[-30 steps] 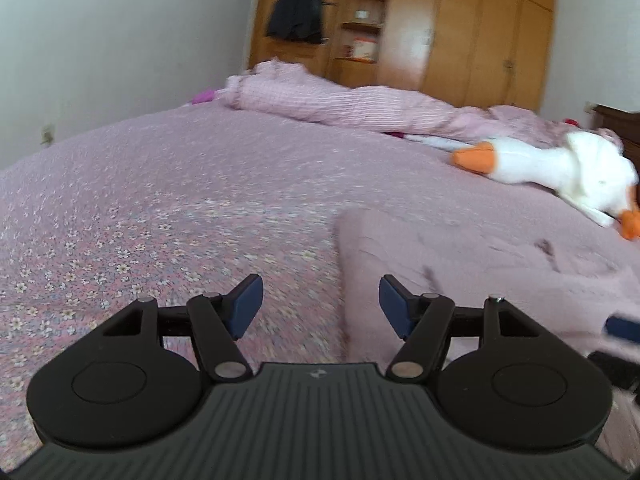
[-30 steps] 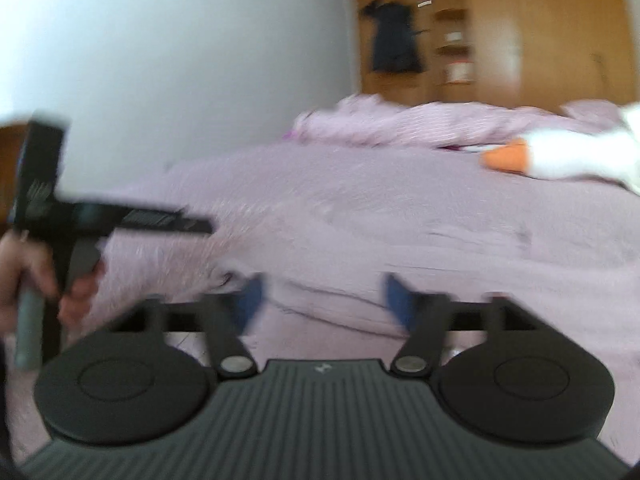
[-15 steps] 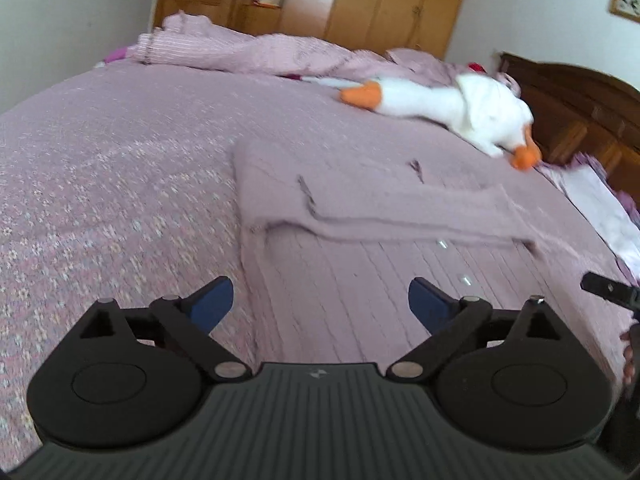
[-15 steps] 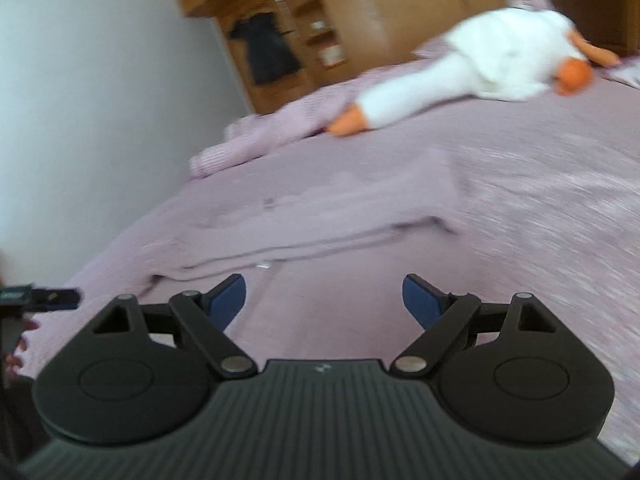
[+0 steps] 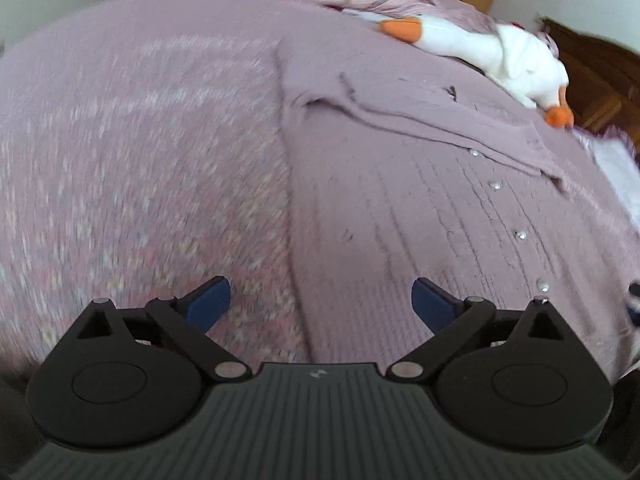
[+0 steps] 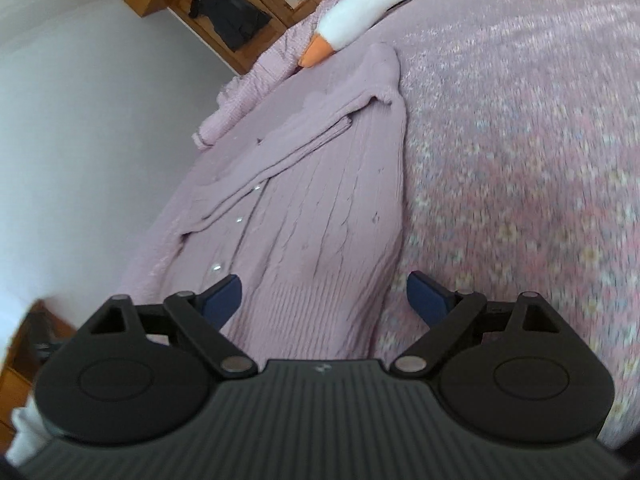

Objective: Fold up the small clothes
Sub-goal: 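Move both tools along the cardigan to its hem end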

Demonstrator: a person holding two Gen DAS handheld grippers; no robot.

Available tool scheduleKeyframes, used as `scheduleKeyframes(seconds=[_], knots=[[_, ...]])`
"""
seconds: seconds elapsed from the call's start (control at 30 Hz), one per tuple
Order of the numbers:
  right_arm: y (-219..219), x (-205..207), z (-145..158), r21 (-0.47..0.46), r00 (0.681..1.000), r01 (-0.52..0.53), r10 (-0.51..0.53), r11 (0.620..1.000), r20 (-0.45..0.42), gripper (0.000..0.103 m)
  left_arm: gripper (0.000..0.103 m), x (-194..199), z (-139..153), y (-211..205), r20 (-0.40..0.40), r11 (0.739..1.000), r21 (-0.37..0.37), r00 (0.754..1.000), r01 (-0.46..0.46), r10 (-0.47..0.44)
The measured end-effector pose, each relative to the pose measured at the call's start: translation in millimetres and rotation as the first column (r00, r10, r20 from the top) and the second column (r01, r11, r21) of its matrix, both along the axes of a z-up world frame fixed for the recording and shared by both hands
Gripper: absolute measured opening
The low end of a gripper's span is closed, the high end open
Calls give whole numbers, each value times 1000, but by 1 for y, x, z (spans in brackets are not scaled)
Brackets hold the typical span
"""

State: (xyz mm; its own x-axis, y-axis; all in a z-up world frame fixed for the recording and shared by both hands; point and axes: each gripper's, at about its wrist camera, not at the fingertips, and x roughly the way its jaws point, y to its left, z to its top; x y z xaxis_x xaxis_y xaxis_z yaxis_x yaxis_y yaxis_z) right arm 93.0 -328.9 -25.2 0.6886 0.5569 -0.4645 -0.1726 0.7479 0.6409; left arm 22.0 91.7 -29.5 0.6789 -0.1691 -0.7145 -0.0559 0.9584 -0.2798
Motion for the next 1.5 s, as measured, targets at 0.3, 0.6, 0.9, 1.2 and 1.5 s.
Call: scheduleKeyframes(seconds=[0.3,0.6,0.9,1.2,1.5], knots=[[-1,2,-7,126,997,-64,68,990,-31,92,99,2,-1,9,-43,992,-128,999,12,-18],[-2,36,-10,168,999,-50,51,985,-1,90,88,46,-12,20,64,930,-365,998,32,-9],[4,5,-10,162,996,-93,94,983,0,90,77,-12,-19,24,-35,877,-478,997,50,-76],[-6,13,-18,315,999,-33,43,949,-24,93,77,10,-28,24,59,839,-544,998,21,13],[2,7,-18,314,995,-64,83,947,-46,80,57,-11,-30,20,31,839,-543,999,32,-18]])
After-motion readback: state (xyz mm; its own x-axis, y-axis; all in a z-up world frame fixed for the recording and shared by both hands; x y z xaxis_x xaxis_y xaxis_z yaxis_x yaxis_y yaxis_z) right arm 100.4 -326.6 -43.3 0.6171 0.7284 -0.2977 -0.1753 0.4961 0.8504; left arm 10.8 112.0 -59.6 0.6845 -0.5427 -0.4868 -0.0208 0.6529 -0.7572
